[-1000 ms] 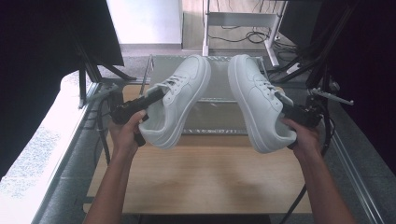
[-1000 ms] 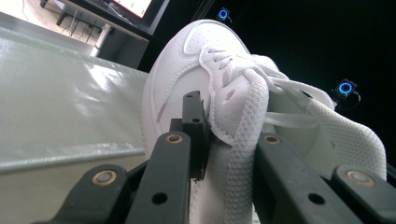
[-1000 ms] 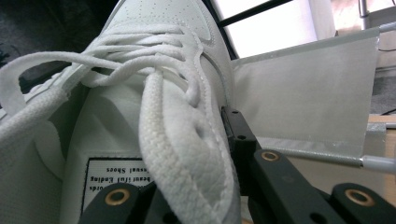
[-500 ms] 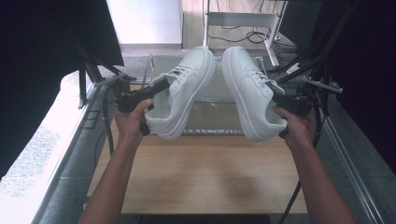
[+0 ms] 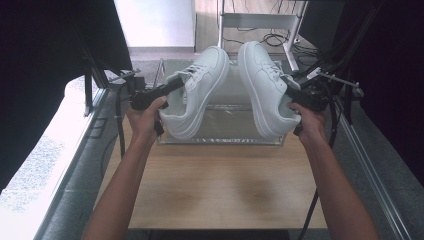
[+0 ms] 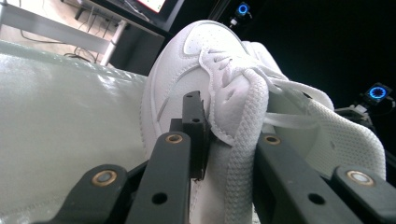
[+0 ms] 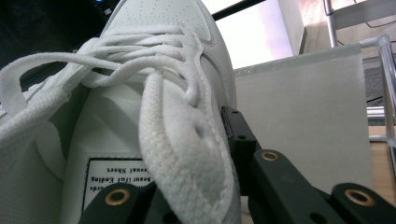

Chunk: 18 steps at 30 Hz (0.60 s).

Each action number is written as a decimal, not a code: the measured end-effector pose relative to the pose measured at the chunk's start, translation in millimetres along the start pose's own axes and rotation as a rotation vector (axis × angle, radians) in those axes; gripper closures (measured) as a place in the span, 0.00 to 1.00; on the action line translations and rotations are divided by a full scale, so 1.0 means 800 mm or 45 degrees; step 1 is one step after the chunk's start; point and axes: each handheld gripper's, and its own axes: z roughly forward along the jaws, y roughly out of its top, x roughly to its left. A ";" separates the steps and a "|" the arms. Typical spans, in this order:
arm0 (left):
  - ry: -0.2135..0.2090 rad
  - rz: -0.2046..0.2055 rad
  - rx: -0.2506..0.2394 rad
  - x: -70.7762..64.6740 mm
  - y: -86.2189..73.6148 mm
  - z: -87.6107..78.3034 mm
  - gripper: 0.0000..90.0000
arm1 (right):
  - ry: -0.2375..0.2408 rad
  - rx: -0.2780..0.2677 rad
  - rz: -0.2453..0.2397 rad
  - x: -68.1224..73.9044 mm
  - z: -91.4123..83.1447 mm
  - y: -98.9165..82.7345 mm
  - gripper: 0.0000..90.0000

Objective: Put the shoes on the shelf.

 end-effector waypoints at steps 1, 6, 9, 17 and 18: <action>0.003 -0.001 0.000 0.000 0.001 0.001 0.90 | -0.004 -0.002 -0.003 -0.001 0.001 0.002 0.95; 0.032 -0.023 -0.006 0.004 0.013 0.015 0.90 | -0.044 0.006 -0.005 -0.001 0.009 0.010 0.95; 0.059 -0.006 -0.009 0.002 0.019 0.021 0.90 | -0.066 0.005 -0.002 -0.001 0.014 0.013 0.95; 0.096 -0.019 -0.019 0.003 0.030 0.035 0.90 | -0.120 0.021 -0.020 0.002 0.032 0.020 0.95; 0.106 -0.016 -0.019 0.003 0.031 0.036 0.90 | -0.127 0.024 -0.017 0.002 0.035 0.021 0.95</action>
